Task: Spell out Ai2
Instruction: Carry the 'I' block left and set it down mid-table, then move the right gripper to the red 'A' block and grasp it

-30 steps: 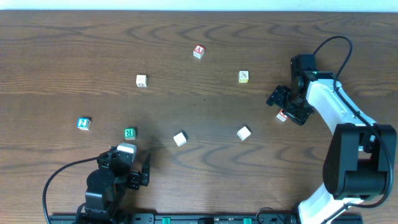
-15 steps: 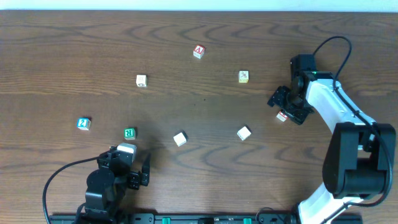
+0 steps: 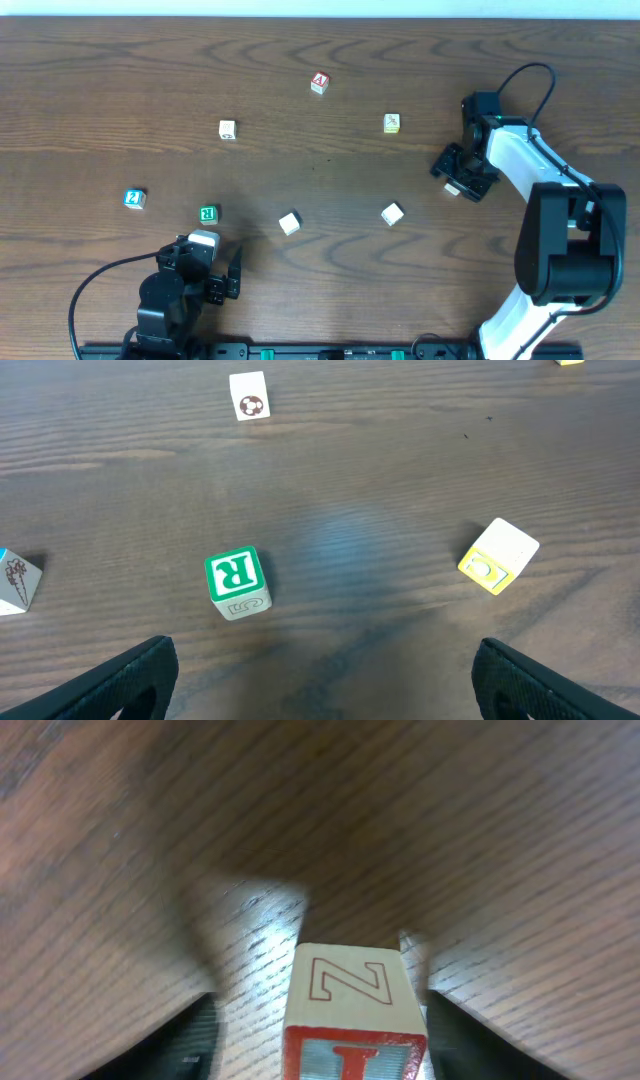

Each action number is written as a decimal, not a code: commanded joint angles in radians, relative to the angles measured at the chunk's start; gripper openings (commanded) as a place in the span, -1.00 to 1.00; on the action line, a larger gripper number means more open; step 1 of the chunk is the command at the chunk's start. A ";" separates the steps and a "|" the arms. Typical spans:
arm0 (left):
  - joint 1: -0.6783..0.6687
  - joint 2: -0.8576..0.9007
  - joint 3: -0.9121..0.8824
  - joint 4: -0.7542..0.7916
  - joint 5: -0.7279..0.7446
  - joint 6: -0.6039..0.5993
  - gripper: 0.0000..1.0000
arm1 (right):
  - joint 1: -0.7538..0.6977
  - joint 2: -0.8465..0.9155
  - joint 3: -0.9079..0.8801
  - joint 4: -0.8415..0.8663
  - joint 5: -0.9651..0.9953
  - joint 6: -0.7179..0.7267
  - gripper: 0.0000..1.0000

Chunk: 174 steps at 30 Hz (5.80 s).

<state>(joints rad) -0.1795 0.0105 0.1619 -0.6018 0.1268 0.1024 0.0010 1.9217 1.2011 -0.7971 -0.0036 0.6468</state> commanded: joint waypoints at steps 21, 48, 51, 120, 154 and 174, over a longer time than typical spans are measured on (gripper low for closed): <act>0.004 -0.006 -0.006 0.001 -0.004 0.006 0.91 | 0.082 -0.002 0.099 0.008 -0.044 -0.115 -0.97; 0.004 -0.006 -0.006 0.001 -0.004 0.006 0.91 | 0.593 0.322 0.756 -0.289 0.114 -0.063 -0.97; 0.004 -0.006 -0.006 0.001 -0.004 0.007 0.91 | 0.609 0.322 0.728 -0.280 0.185 -0.002 -0.97; 0.004 -0.006 -0.006 0.001 -0.004 0.007 0.91 | 0.557 0.372 0.891 -0.159 0.101 -0.113 0.63; 0.004 -0.006 -0.006 0.001 -0.004 0.007 0.91 | 0.450 0.619 1.019 0.256 0.079 0.062 0.80; 0.004 -0.006 -0.006 0.001 -0.004 0.007 0.91 | 0.445 0.698 1.019 0.431 0.084 0.055 -0.62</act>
<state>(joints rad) -0.1795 0.0105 0.1619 -0.6018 0.1268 0.1024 0.4454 2.6198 2.2127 -0.3691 0.0750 0.7036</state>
